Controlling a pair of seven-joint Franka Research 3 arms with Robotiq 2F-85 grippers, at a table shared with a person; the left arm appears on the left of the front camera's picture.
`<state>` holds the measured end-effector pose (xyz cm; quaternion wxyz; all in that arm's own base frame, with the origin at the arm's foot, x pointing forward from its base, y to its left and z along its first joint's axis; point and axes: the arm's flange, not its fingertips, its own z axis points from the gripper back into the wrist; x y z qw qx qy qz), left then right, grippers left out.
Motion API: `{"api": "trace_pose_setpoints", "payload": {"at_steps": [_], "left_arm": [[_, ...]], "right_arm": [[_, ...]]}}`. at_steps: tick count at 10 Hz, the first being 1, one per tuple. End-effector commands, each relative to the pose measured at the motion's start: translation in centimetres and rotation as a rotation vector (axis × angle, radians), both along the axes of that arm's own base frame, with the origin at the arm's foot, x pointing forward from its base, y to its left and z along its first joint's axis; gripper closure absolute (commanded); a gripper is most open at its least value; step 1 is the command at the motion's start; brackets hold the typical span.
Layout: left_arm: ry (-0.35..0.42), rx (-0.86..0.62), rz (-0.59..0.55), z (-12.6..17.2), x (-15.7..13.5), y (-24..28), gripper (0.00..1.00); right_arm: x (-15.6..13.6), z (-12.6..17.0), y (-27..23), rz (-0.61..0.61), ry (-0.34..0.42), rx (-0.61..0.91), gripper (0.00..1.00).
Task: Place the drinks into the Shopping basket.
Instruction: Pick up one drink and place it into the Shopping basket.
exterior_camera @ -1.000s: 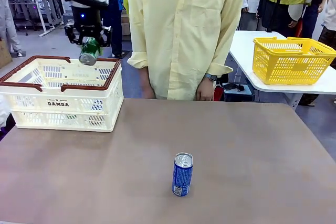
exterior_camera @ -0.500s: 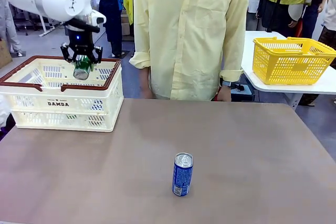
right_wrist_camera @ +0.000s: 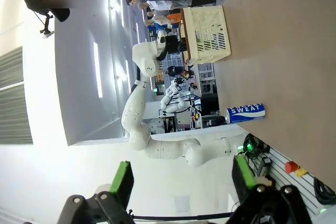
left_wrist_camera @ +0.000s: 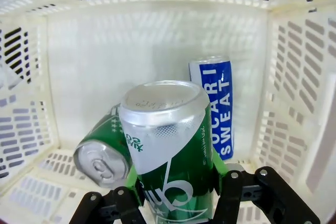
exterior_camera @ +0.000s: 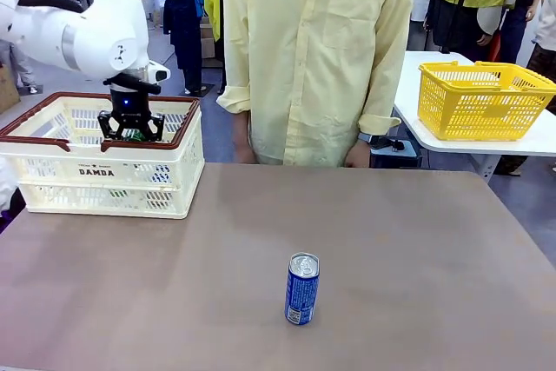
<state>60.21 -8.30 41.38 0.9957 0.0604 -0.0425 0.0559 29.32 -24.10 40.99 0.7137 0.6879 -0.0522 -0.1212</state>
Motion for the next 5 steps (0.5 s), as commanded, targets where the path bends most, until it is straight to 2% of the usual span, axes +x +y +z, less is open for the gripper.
{"api": "trace_pose_setpoints", "payload": {"at_steps": [1,3,5], "left_arm": [[-0.021,-0.037,0.000,-1.25,0.05,0.84,1.00],[-0.057,-0.087,-0.042,-1.30,0.41,0.83,1.00],[-0.029,-0.087,-0.045,-1.48,0.89,0.87,1.00]], "right_arm": [[-0.16,0.42,0.14,0.000,0.011,0.007,0.00],[-0.16,0.42,0.14,0.000,0.011,0.007,0.00],[-0.16,0.42,0.14,0.000,0.011,0.007,0.00]]}}
